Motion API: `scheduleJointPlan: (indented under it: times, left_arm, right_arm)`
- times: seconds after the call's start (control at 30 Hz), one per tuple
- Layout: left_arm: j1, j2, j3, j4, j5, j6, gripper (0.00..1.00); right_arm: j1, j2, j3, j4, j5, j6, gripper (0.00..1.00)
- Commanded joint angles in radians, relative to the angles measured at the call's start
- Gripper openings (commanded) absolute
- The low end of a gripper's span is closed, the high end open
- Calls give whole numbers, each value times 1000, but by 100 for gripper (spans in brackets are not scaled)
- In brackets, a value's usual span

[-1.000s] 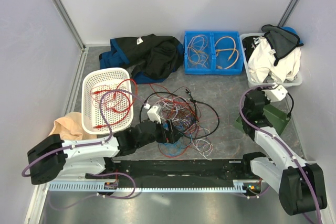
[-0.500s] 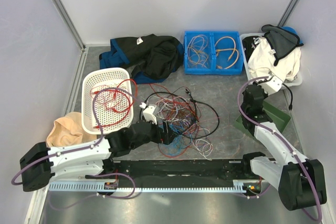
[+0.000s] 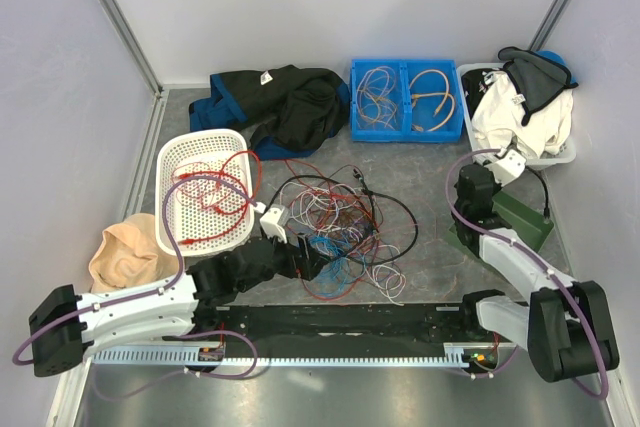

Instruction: Untangle the cables

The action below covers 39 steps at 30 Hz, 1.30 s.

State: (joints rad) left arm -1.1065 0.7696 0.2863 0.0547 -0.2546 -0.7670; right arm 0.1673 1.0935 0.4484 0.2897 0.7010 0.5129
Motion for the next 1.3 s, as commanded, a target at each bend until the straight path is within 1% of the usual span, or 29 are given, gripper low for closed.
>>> scheduleJointPlan:
  times: [0.0, 0.17, 0.3, 0.4, 0.53, 0.63, 0.77, 0.87, 1.0, 1.1, 1.27]
  left_arm:
    - [-3, -6, -9, 27, -20, -28, 99]
    - [-4, 16, -16, 31, -21, -31, 99]
    - [-3, 46, -15, 48, -12, -32, 99]
    - [-4, 68, -9, 56, -6, -29, 99]
    - [-3, 86, -7, 77, -5, -26, 99]
    - [-3, 108, -12, 115, 6, -28, 99]
    - [-3, 148, 5, 135, 46, -18, 99]
    - [-3, 168, 11, 143, 57, -15, 99]
    - [-3, 171, 5, 168, 66, -8, 99]
    - [-3, 168, 5, 180, 69, -5, 99]
    - [-3, 162, 1, 180, 63, 5, 99]
  right_arm:
    - [3, 63, -1, 32, -14, 85, 0]
    - [3, 88, 7, 8, -57, 136, 0]
    - [3, 74, 12, -46, -71, 186, 0]
    - [3, 23, -5, -81, -32, 207, 0]
    - [3, -127, -71, -75, 0, 173, 0]
    - [3, -209, -118, -38, 20, 136, 0]
    - [3, -280, -178, 70, 43, 89, 0]
    - [3, -287, -186, 98, 69, 61, 0]
    - [-6, -284, -226, 206, 88, 42, 0]
    - [-17, -227, -196, 233, 75, 65, 0]
    - [-23, -192, -136, 241, 66, 81, 0]
